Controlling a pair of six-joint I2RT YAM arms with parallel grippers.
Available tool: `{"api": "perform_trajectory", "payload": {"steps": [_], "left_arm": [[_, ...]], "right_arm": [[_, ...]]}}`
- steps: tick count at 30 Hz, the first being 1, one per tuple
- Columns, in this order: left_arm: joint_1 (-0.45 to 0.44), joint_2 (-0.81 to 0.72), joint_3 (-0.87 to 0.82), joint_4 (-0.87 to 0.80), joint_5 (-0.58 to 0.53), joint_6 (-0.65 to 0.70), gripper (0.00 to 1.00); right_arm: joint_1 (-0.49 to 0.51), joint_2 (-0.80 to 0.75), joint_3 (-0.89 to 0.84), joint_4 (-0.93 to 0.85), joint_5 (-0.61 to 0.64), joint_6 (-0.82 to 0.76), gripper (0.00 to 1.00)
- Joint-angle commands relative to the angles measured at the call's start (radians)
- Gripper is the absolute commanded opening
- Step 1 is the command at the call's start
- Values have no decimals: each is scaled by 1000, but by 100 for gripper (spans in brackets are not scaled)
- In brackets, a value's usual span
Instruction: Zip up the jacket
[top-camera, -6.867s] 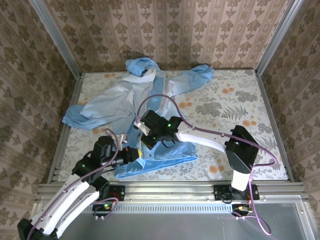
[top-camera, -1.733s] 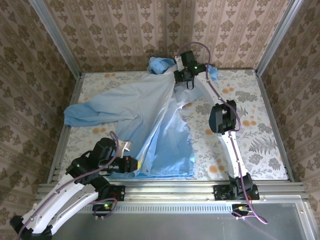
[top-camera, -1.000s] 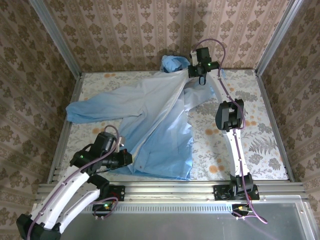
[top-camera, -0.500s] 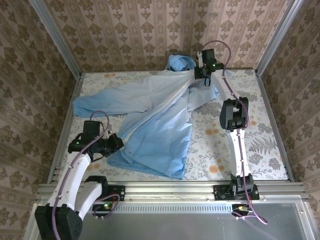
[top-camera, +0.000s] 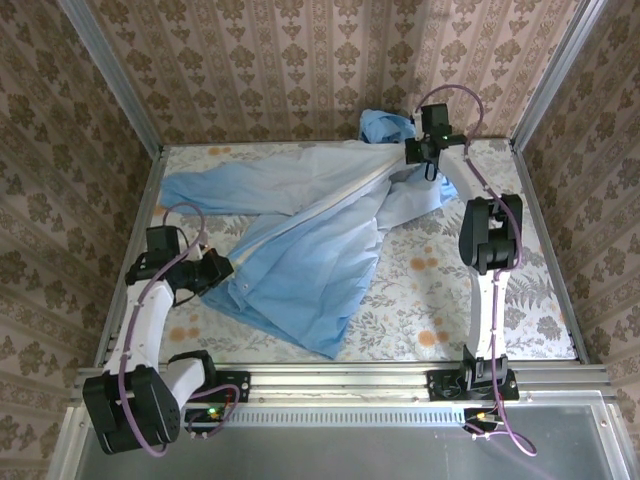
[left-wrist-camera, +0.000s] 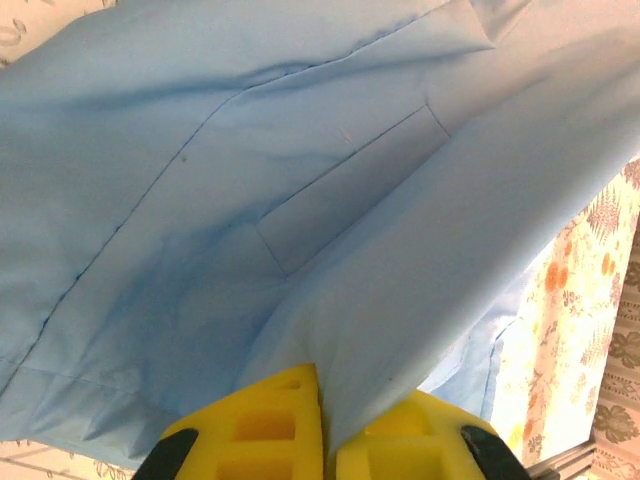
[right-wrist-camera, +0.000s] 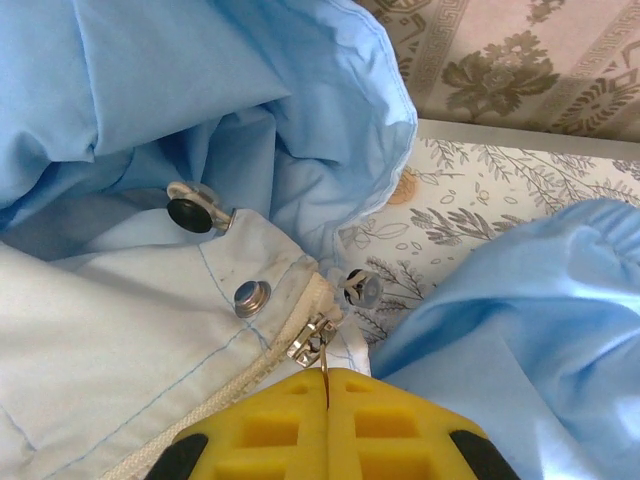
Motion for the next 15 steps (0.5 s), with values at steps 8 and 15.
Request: {"api": "perform_trajectory", "payload": {"steps": [8, 15], "left_arm": [[20, 74, 160, -24, -119, 145, 50], [30, 19, 249, -100, -151, 208, 63]], "right_arm": [[-25, -196, -186, 152, 111, 43, 48], [-23, -332, -361, 213, 122, 44, 62]]}}
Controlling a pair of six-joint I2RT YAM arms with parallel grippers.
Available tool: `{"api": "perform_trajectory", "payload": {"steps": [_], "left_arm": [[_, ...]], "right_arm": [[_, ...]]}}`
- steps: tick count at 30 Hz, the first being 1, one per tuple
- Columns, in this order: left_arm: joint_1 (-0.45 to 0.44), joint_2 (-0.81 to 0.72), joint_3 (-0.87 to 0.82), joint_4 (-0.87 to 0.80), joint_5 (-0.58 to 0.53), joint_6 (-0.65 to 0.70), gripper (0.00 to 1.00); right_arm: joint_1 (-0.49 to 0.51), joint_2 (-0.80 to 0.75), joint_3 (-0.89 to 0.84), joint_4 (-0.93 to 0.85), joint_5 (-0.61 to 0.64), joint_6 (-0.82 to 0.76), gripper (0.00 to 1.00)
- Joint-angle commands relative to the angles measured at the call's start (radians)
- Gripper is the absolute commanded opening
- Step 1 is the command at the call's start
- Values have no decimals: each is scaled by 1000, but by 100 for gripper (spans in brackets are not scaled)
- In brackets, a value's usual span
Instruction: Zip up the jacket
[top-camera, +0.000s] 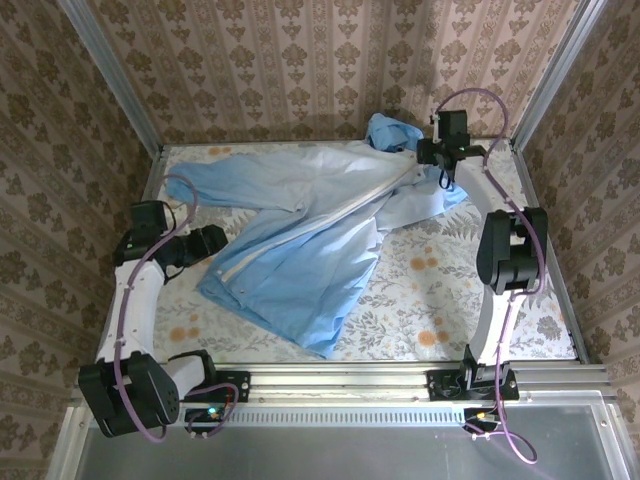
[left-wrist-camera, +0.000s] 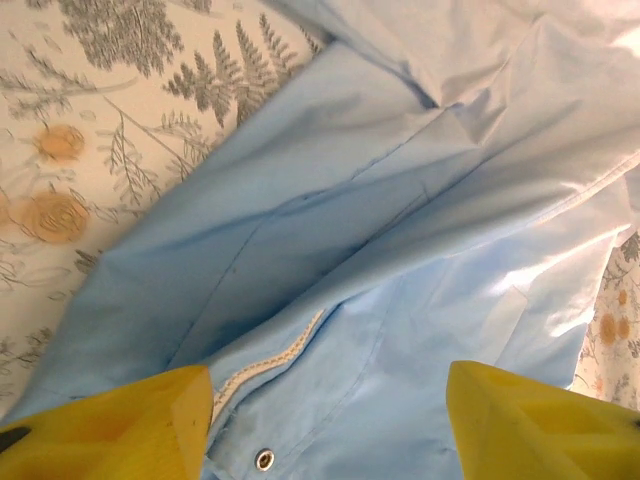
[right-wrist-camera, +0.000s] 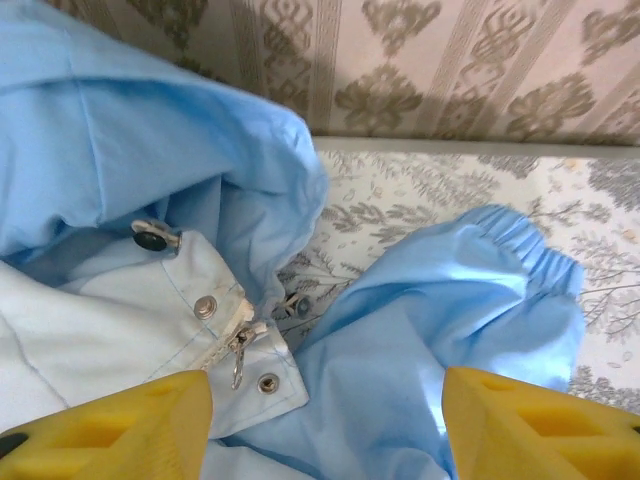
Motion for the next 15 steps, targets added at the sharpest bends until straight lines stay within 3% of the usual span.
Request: {"api": "perform_trajectory", "payload": {"steps": [1, 8, 12, 15], "left_arm": [[9, -38, 42, -67, -18, 67, 62], [8, -119, 73, -45, -60, 145, 67], [9, -162, 87, 9, -169, 177, 80], [9, -187, 70, 76, -220, 229, 92]], "right_arm": [[0, -89, -77, 62, 35, 16, 63], [4, -277, -287, 129, 18, 12, 64], [7, -414, -449, 206, -9, 11, 68], [17, -486, -527, 220, -43, 30, 79]]}}
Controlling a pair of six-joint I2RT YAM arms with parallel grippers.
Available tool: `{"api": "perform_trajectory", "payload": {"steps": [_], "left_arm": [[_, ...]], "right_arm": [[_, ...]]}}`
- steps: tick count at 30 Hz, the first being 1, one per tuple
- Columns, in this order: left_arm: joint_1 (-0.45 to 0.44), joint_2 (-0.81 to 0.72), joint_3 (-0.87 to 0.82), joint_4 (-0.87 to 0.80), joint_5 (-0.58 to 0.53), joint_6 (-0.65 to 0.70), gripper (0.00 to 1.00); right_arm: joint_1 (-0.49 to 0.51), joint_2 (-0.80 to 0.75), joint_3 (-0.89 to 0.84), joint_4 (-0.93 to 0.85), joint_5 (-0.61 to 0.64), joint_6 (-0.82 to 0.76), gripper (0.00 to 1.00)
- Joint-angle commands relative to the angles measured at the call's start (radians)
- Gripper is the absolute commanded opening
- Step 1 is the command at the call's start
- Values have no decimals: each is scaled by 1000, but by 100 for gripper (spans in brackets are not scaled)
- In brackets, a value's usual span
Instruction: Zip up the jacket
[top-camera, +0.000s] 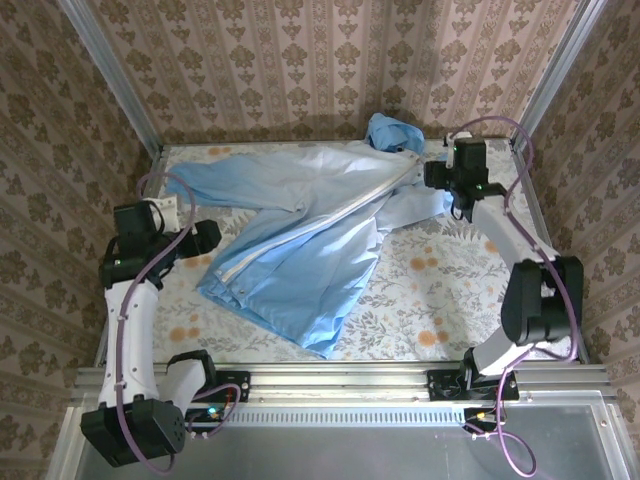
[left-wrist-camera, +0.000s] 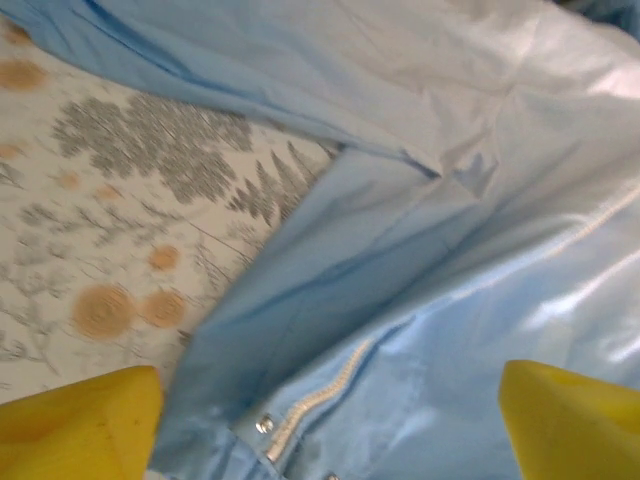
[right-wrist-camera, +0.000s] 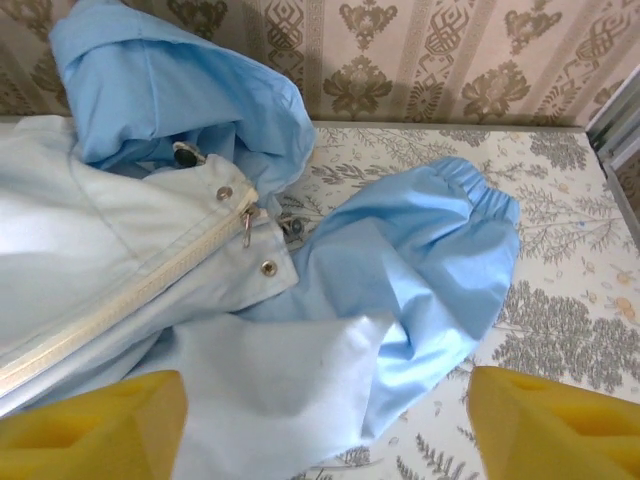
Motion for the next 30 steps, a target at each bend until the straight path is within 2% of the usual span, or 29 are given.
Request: {"api": "perform_trajectory", "payload": {"steps": [1, 3, 5, 10, 13, 20, 26, 30], "left_arm": [[6, -38, 1, 102, -88, 101, 99], [5, -73, -45, 178, -116, 147, 100], [7, -98, -85, 238, -178, 144, 100], [8, -123, -152, 310, -209, 128, 100], [9, -147, -210, 364, -179, 107, 100], [8, -143, -331, 482, -149, 38, 100], [10, -91, -369, 539, -169, 42, 100], [8, -68, -413, 622, -207, -4, 100]], "right_arm": [[16, -80, -60, 66, -41, 40, 81], [32, -101, -102, 91, -80, 68, 90], [63, -103, -126, 121, -92, 59, 94], [119, -64, -91, 67, -61, -38, 95], [134, -53, -79, 45, -65, -80, 95], [216, -107, -189, 174, -123, -156, 95], [253, -233, -403, 347, -64, -136, 96], [254, -332, -556, 402, 67, -65, 100]]}}
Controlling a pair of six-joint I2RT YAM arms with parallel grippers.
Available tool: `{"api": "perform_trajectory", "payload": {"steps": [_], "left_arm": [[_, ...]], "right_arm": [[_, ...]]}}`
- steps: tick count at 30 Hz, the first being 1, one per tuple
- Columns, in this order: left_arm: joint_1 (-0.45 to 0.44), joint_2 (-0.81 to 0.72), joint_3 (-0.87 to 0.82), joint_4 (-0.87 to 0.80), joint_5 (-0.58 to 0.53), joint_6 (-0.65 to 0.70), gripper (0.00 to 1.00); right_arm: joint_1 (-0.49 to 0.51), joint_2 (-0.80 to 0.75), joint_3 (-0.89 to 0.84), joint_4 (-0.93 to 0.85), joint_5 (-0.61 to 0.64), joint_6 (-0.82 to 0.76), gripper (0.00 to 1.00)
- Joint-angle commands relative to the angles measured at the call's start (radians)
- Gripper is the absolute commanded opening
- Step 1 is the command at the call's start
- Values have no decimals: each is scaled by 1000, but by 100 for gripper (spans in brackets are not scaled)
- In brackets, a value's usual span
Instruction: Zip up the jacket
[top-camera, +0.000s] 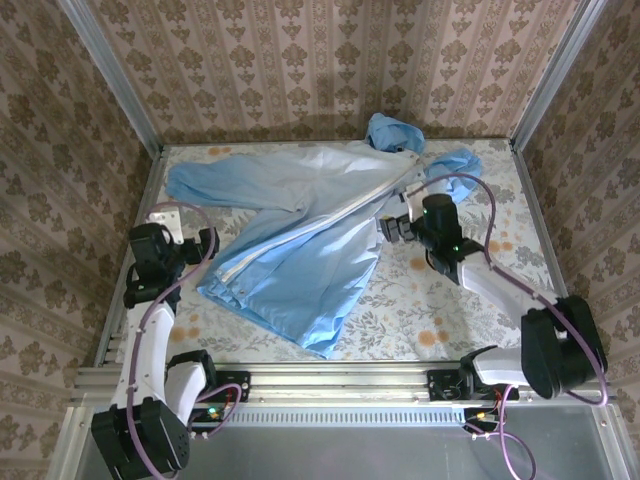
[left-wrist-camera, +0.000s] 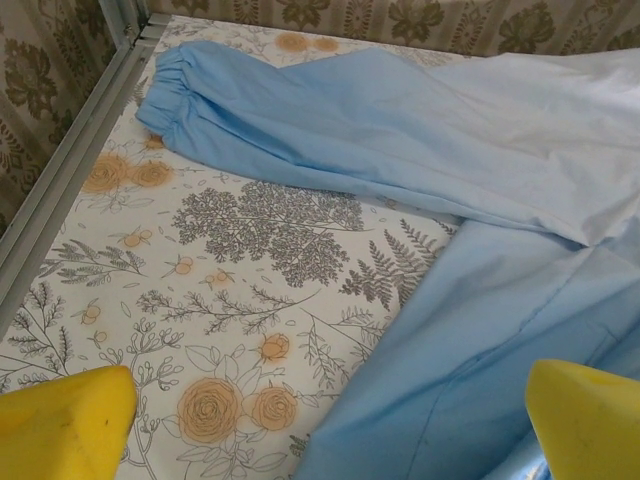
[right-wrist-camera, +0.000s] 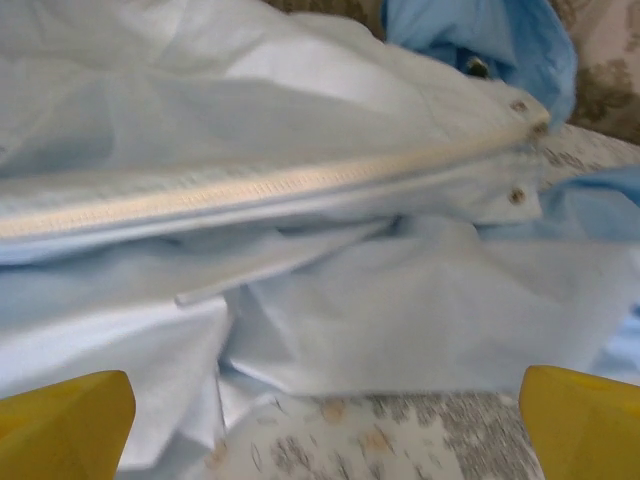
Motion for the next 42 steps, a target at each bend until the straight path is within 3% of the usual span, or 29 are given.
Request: {"api": "perform_trajectory", "payload": {"steps": [1, 4, 13, 23, 29, 36, 42], "left_arm": [[3, 17, -47, 130, -36, -57, 100], [-29, 53, -97, 237, -89, -80, 100], [-100, 238, -172, 464, -161, -24, 100], [-90, 447, -270, 919, -127, 1, 100], [-83, 519, -238, 974, -91, 72, 100], [-69, 711, -312, 1311, -96, 61, 100], [-102, 693, -229, 1126, -110, 103, 100]], "right_arm": [[-3, -84, -85, 91, 168, 72, 100], [-4, -121, -167, 100, 309, 117, 100], [-20, -30, -270, 316, 455, 85, 100], [-108, 107, -280, 574, 306, 12, 100], [-178, 194, -329, 736, 199, 78, 100], [-224, 210, -269, 629, 120, 108, 100], [-268, 243, -269, 644, 49, 138, 100]]}}
